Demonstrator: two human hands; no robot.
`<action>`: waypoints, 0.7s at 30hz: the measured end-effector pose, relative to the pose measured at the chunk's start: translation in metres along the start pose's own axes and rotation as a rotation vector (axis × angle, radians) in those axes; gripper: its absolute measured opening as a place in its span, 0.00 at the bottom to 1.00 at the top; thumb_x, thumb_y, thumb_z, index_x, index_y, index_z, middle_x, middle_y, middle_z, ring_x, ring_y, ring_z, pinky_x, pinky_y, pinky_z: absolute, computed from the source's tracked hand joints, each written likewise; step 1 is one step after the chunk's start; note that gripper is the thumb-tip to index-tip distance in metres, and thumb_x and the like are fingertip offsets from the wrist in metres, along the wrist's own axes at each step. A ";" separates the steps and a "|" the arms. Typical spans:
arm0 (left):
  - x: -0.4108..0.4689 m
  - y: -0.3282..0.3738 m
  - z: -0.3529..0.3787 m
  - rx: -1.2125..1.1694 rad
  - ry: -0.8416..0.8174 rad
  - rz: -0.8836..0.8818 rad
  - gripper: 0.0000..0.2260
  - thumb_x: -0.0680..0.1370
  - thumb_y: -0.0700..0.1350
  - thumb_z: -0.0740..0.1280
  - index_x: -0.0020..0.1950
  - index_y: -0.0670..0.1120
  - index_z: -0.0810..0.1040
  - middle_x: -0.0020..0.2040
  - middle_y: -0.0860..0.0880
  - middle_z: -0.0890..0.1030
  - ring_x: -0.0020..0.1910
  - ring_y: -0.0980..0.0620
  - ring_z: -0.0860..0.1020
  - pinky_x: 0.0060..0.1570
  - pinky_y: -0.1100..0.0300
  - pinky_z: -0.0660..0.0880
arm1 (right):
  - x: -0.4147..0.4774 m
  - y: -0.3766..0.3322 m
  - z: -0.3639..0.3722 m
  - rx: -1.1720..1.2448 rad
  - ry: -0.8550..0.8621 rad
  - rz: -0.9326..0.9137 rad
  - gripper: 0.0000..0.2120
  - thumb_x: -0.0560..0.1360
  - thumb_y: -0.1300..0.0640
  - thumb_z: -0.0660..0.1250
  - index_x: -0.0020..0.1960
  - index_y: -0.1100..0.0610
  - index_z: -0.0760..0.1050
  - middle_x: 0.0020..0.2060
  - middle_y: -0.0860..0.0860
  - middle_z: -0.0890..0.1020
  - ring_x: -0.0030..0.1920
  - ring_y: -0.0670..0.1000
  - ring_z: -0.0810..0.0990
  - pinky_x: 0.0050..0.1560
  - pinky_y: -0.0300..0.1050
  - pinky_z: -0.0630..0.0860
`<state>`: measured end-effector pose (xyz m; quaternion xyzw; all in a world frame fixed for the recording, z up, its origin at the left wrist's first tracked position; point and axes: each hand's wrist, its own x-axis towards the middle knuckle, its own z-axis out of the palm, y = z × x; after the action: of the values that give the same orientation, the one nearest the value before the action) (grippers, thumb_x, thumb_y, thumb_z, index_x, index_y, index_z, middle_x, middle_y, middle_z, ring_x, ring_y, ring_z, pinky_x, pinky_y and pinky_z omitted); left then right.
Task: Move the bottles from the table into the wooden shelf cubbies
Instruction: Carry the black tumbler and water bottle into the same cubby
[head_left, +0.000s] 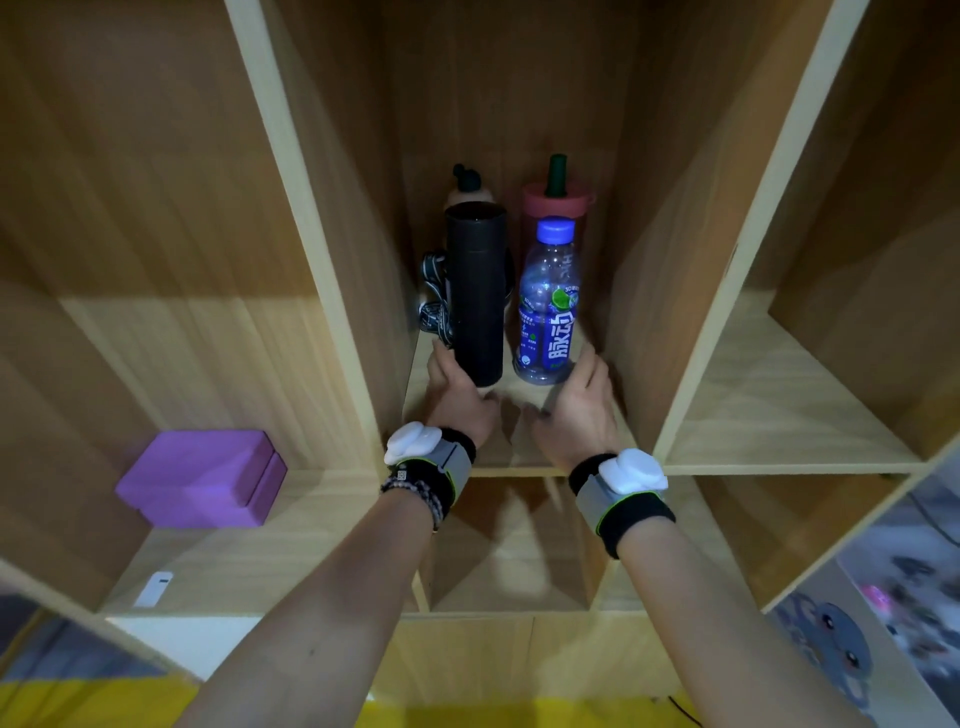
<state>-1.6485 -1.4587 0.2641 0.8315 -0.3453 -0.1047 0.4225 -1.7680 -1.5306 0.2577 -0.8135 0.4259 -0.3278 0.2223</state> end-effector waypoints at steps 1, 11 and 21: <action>-0.008 -0.002 -0.001 0.063 -0.015 0.005 0.46 0.78 0.46 0.70 0.83 0.44 0.38 0.84 0.47 0.46 0.79 0.42 0.60 0.72 0.52 0.66 | -0.008 0.000 -0.003 -0.017 -0.001 -0.033 0.48 0.69 0.52 0.76 0.78 0.64 0.51 0.72 0.62 0.64 0.74 0.62 0.62 0.73 0.52 0.61; -0.109 -0.048 0.001 0.522 0.068 0.225 0.34 0.80 0.62 0.38 0.84 0.50 0.49 0.84 0.47 0.52 0.84 0.45 0.44 0.79 0.45 0.35 | -0.095 0.014 0.001 -0.177 -0.152 -0.298 0.44 0.72 0.41 0.64 0.80 0.62 0.52 0.79 0.61 0.58 0.80 0.62 0.51 0.79 0.59 0.45; -0.217 -0.139 -0.005 0.656 0.054 0.166 0.33 0.78 0.56 0.59 0.83 0.52 0.57 0.82 0.44 0.62 0.82 0.39 0.56 0.78 0.34 0.54 | -0.209 0.017 0.058 -0.360 -0.400 -0.508 0.47 0.69 0.46 0.61 0.80 0.60 0.43 0.80 0.61 0.51 0.80 0.62 0.44 0.76 0.70 0.45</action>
<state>-1.7392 -1.2552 0.1337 0.8947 -0.4156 0.0688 0.1485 -1.8237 -1.3596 0.1347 -0.9673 0.2092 -0.1270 0.0660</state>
